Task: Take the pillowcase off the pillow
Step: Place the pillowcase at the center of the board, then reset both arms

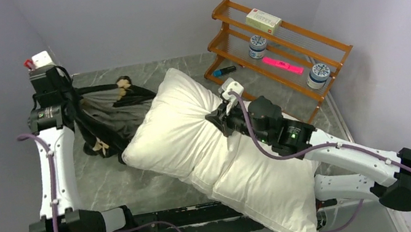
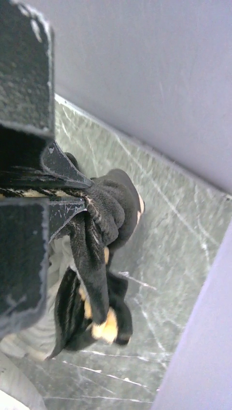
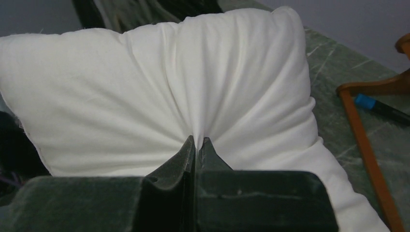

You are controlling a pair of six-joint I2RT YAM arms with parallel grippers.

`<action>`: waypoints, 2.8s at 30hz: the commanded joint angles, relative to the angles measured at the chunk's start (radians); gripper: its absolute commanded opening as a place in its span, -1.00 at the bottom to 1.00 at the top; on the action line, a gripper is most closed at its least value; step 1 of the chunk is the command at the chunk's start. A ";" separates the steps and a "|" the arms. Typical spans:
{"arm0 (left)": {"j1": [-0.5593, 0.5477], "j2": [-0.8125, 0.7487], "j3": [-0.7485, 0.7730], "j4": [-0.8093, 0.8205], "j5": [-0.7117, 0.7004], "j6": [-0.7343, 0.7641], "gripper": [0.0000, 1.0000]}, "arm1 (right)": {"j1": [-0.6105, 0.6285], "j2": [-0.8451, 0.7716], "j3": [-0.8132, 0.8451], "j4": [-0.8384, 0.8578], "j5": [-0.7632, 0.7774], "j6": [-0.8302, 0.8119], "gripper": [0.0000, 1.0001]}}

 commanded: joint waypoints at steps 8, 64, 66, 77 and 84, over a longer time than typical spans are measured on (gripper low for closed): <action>-0.004 -0.155 0.311 -0.109 -0.237 0.053 -0.90 | -0.034 0.142 0.269 0.072 0.113 -0.041 -1.00; -0.446 -0.656 0.020 -0.389 -0.255 -0.007 0.94 | -0.070 -0.352 -0.009 -0.153 0.644 -0.022 0.99; -0.446 -0.705 0.006 -0.392 -0.301 -0.018 0.94 | -0.071 -0.407 -0.023 -0.175 0.674 -0.029 0.99; -0.449 -1.159 -0.423 -0.014 -0.328 0.000 0.93 | -0.070 -0.703 -0.181 -0.184 0.772 -0.118 0.99; -0.449 -1.193 -0.563 0.038 -0.368 -0.032 0.93 | -0.070 -0.748 -0.254 -0.170 0.819 -0.121 0.99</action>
